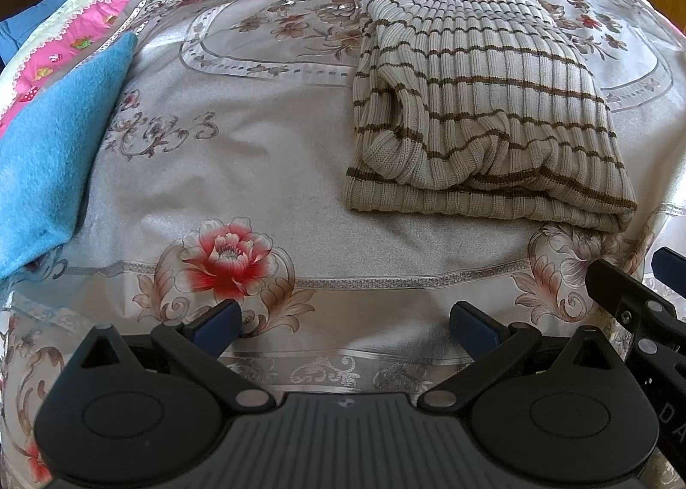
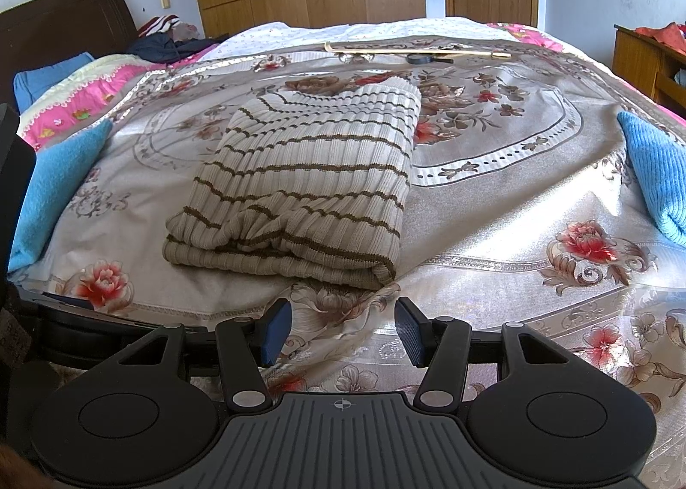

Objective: Fold small clothes

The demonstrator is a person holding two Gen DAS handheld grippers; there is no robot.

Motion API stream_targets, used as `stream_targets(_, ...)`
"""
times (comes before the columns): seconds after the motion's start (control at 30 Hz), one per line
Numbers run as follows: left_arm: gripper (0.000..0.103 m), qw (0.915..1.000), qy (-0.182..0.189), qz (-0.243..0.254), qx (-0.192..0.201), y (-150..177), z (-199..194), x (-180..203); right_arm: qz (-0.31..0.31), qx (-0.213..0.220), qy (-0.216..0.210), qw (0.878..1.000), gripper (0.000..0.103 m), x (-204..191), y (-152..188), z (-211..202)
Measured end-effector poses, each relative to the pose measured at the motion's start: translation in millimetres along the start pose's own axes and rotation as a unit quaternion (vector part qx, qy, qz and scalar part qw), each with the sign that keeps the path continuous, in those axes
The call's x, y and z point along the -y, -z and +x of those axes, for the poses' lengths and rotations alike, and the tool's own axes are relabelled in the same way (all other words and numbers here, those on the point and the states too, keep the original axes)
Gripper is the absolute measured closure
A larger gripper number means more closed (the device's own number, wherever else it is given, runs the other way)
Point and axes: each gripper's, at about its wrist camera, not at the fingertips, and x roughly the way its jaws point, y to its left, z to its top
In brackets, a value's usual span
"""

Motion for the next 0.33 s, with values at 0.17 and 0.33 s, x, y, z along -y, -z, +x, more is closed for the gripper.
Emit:
stream_targets(0.17, 0.0, 1.0, 0.003, -0.003, -0.002, -0.6, 1.0, -0.6, 0.0, 0.0, 0.0, 1.0, 0.05, 0.5, -0.8, -0.2)
stream_targets(0.33, 0.0, 1.0, 0.003, -0.004, -0.002, -1.0, 1.0, -0.8, 0.001, 0.0, 0.0, 1.0, 0.05, 0.9, -1.1, -0.1)
